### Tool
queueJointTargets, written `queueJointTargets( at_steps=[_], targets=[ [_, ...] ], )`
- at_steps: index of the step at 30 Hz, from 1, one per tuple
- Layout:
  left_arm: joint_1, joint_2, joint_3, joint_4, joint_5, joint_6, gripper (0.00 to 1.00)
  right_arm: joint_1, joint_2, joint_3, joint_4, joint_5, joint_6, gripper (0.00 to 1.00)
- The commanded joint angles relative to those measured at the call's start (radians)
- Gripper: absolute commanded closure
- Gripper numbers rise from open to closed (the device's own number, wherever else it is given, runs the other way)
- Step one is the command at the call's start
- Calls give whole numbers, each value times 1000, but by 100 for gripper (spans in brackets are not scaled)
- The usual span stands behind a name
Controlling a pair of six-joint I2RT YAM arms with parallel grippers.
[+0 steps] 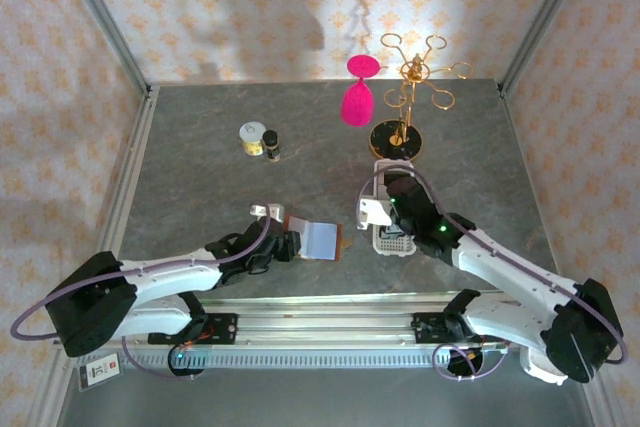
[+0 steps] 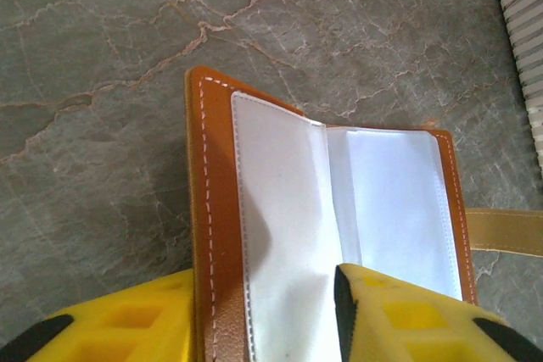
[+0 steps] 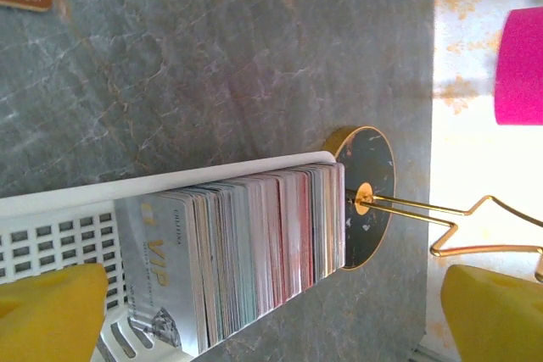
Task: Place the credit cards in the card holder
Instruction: Move the card holder to the bottom-center of the table, then pick up the credit card from the storage box.
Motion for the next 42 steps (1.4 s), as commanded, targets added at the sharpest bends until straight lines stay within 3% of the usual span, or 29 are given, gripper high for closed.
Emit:
queueJointTargets(
  at_steps=[1,8,12,26,42],
  targets=[
    [9,14,-14,12,-3,10,66,-26,28,17,28,-6,-64,0],
    [9,6,-23,-3,6,16,80,-66,108,24,52,-28,-129,2],
    [10,-13,-35,-7,25,23,82,-93,129,22,95,-70,-168,3],
    [10,-134,-104,-4,79,-13,83,-128,237,24,161,-90,-244,1],
    [9,-146,-119,-3,110,-30,83,-161,286,27,188,-43,-283,1]
  ],
)
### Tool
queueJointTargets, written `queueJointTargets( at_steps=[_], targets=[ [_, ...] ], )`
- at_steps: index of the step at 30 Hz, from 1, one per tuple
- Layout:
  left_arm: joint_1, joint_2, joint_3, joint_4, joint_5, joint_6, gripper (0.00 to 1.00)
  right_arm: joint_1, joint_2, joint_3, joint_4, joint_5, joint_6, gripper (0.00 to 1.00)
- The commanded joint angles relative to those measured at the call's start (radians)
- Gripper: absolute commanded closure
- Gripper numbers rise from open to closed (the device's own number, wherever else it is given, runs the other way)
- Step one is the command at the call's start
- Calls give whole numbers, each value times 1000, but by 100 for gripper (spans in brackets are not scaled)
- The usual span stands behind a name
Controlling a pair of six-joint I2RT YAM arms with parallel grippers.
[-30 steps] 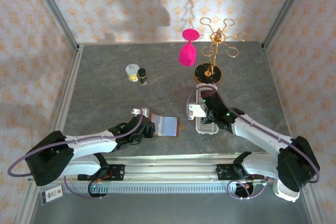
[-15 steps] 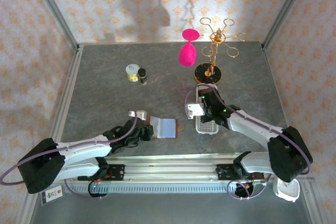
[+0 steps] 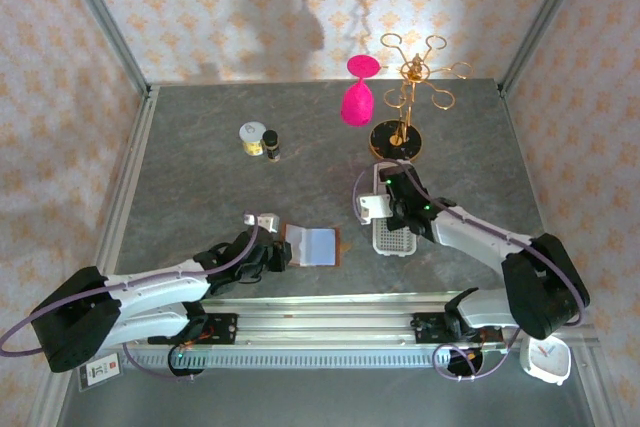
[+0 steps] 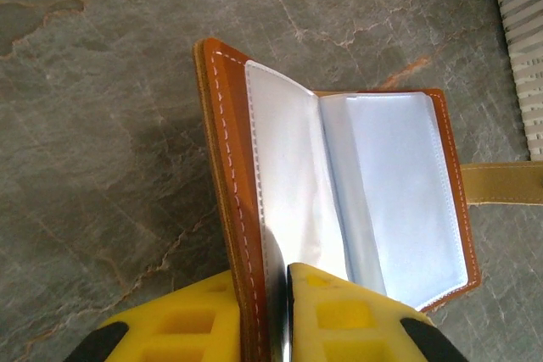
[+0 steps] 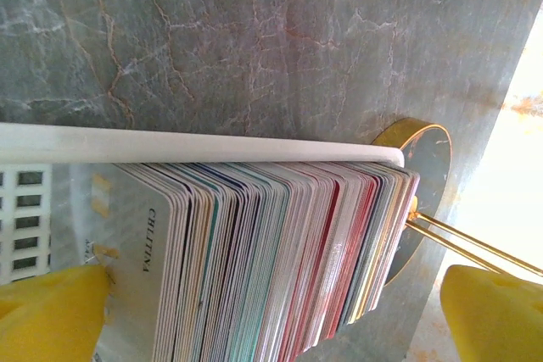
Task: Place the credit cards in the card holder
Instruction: Pick up the credit card from the storage box.
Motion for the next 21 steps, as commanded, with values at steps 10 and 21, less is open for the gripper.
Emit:
queueJointTargets(
  at_steps=[10,21],
  targets=[
    [10,-11,-30,2,6,-18,83,-8,8,49,-39,25,4,21],
    [10,-6,-33,14,12,-29,84,-8,-22,35,-44,20,3,47]
  ],
)
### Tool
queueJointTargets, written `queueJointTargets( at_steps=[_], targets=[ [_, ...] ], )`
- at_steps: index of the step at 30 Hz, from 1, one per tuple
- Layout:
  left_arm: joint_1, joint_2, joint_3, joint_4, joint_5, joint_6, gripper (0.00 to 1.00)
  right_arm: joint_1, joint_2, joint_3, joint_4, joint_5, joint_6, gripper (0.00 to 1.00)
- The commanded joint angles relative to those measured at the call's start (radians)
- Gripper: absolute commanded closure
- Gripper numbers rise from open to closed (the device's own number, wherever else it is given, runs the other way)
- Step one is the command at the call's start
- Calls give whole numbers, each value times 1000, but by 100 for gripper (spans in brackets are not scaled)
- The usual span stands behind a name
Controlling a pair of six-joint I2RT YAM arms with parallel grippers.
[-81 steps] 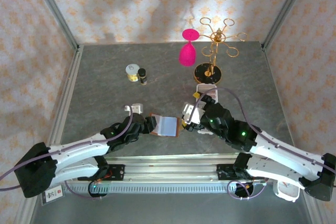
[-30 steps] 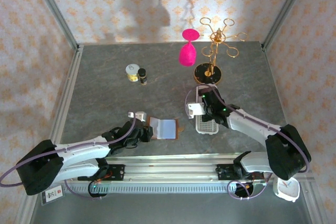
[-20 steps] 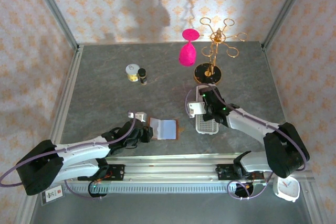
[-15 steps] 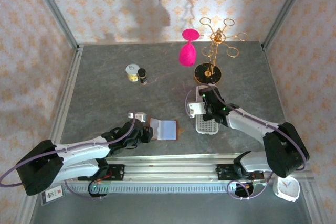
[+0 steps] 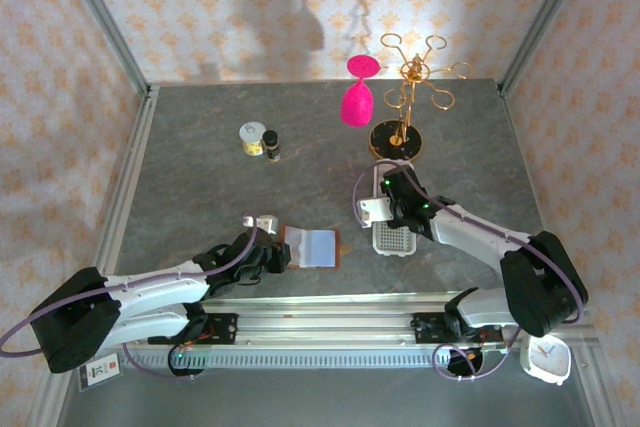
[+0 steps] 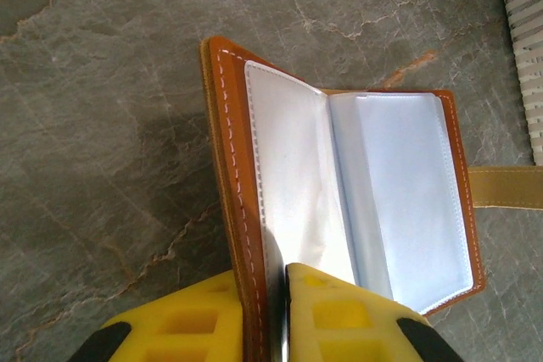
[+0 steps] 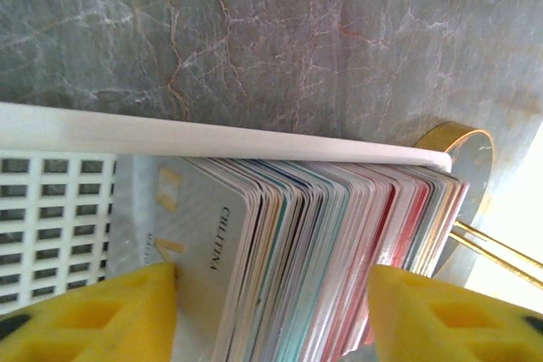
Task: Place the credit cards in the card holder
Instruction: Pick up the credit card from the storage box.
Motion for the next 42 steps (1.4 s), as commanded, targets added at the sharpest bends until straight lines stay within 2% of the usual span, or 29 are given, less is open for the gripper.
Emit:
queueJointTargets(
  at_steps=[1,24,36,42],
  targets=[
    [9,1,-19,5,11,-13,85,-8,-33,21,41,33,-1,50],
    [10,-1,-21,11,16,-22,87,-8,-62,19,14,28,1,83],
    [9,1,-18,11,17,-25,87,-8,-74,19,2,32,3,94],
    [10,-11,-18,11,16,-27,86,-8,-99,24,-37,22,19,95]
  ],
)
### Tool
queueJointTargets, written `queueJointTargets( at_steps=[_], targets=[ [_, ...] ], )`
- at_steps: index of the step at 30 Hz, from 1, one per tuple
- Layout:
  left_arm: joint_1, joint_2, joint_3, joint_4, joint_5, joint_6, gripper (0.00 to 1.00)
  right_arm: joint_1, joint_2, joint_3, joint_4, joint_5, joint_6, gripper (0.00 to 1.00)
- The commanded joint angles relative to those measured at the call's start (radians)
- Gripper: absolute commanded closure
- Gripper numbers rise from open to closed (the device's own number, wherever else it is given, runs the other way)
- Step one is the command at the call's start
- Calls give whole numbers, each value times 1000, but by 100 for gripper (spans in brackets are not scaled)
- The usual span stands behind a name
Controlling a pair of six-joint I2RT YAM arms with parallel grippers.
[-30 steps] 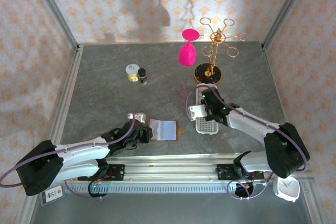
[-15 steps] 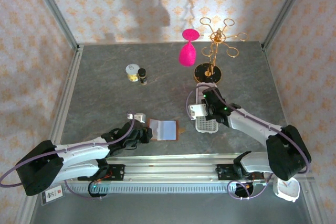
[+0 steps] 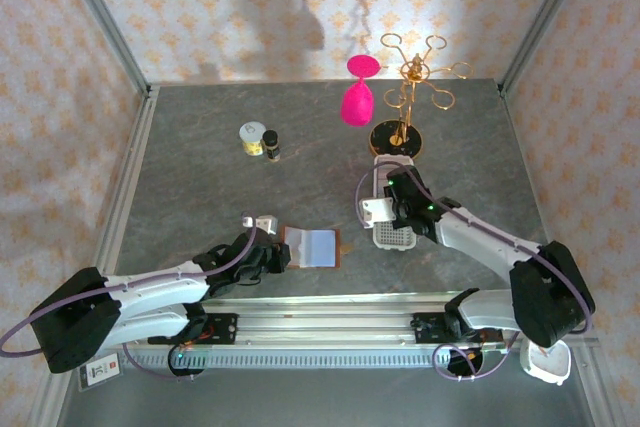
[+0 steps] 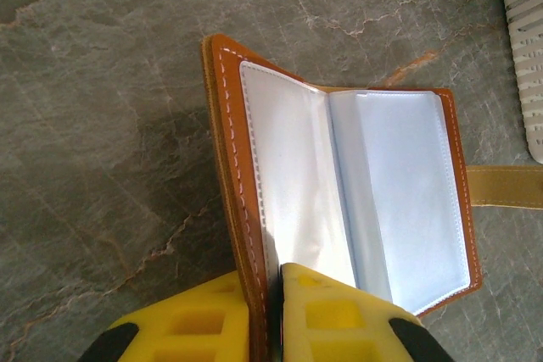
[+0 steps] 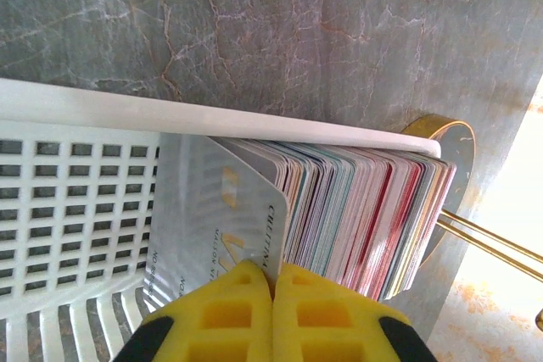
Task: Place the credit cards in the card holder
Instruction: Pick up the credit card from the storage box.
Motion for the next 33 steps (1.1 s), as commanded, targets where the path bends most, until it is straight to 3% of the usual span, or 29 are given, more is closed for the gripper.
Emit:
queueJointTargets(
  at_steps=[1,15,22,26,33],
  targets=[
    [9,-14,-15,6,7,-5,86,-8,-43,24,-9,17,25,96],
    [8,-59,-7,-34,-13,-15,67,4,-203,-33,-145,-68,172,100],
    [9,-126,28,-148,-81,5,54,23,-265,25,-271,-147,301,100],
    [8,-182,57,-231,-145,16,47,46,-298,81,-303,-199,441,100],
    [8,-222,119,-305,-143,4,33,101,-341,167,-173,-292,887,100]
  ],
)
